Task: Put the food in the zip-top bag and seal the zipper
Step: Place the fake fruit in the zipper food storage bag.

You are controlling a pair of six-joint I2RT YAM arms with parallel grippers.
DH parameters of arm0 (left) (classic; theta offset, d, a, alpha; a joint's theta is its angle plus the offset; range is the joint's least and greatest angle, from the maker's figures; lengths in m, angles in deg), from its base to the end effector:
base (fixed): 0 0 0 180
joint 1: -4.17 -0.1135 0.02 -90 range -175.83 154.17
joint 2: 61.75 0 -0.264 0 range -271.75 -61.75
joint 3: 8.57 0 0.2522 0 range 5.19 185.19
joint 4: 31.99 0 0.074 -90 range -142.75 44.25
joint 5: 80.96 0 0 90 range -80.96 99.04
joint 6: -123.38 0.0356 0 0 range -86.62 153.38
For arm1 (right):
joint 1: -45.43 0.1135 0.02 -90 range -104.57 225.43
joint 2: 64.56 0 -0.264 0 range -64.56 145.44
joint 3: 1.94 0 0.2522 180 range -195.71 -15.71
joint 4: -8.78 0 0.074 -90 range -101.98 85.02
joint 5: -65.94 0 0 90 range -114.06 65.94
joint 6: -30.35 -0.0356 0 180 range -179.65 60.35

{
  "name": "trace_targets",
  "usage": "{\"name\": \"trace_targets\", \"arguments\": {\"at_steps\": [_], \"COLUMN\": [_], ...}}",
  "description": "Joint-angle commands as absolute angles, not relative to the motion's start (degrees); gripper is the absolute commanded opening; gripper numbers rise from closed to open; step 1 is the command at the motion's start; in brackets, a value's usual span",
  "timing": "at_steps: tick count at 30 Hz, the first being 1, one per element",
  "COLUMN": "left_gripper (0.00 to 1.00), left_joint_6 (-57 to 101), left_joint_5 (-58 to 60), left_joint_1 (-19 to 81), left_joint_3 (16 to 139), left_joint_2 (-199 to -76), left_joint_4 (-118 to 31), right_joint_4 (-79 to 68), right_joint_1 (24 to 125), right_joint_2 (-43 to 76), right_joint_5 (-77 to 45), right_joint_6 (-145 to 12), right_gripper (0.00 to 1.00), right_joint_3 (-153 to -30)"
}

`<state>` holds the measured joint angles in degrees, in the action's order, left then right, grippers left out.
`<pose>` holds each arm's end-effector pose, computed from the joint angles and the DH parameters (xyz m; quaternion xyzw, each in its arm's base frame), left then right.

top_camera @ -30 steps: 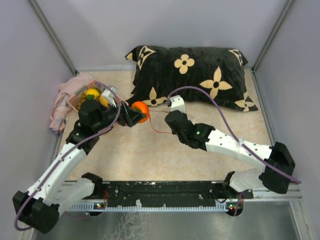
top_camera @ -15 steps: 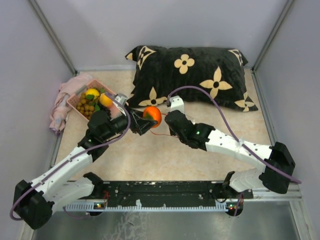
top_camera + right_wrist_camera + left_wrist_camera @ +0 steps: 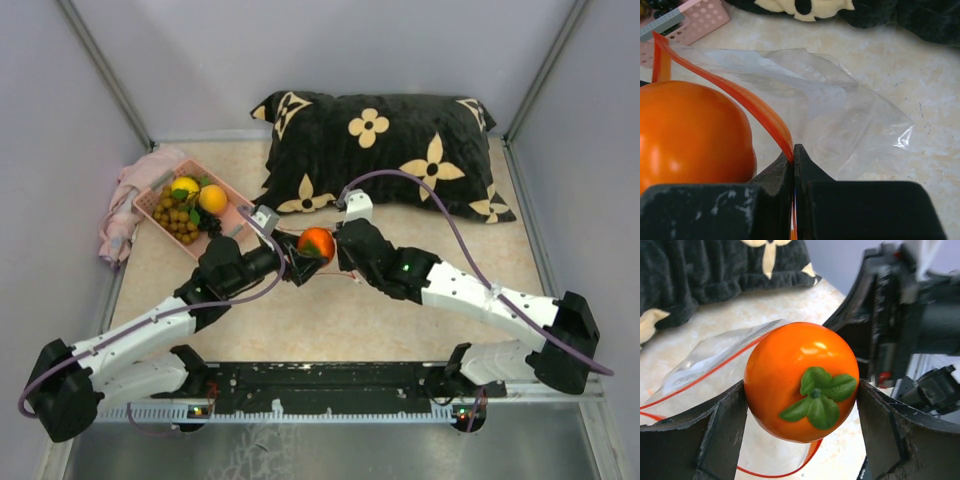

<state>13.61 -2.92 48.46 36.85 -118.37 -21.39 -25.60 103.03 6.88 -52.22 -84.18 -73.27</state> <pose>0.1602 -0.1666 0.2838 0.2217 0.6752 -0.4338 0.5538 0.1616 0.2232 0.3036 -0.1357 0.8551 0.1344 0.4820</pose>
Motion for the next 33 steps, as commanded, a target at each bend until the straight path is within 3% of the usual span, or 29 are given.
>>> {"name": "trace_targets", "arguments": {"at_steps": [1,12,22,33], "left_gripper": [0.62,0.73,0.95,0.96], "left_joint_6": [16.68,19.58,19.28,13.21], "left_joint_5": [2.46,6.77,7.91,9.33], "left_joint_1": [49.07,50.29,50.57,50.49], "left_joint_3": [35.58,38.88,45.54,54.34], "left_joint_2": [-118.43,-119.77,-120.78,-119.38], "left_joint_4": [-22.11,-29.18,-38.50,-55.07], "right_joint_4": [-21.94,-20.22,-20.10,-20.02], "right_joint_1": [103.29,103.27,103.18,103.07], "right_joint_2": [3.80,2.89,2.75,2.34], "right_joint_5": [-50.90,-48.33,-49.02,-49.60], "right_joint_6": [-85.26,-85.49,-85.51,-85.79], "right_gripper": [0.00,0.00,0.00,0.00], "right_joint_3": [-75.53,-74.58,-74.01,-73.62]}}
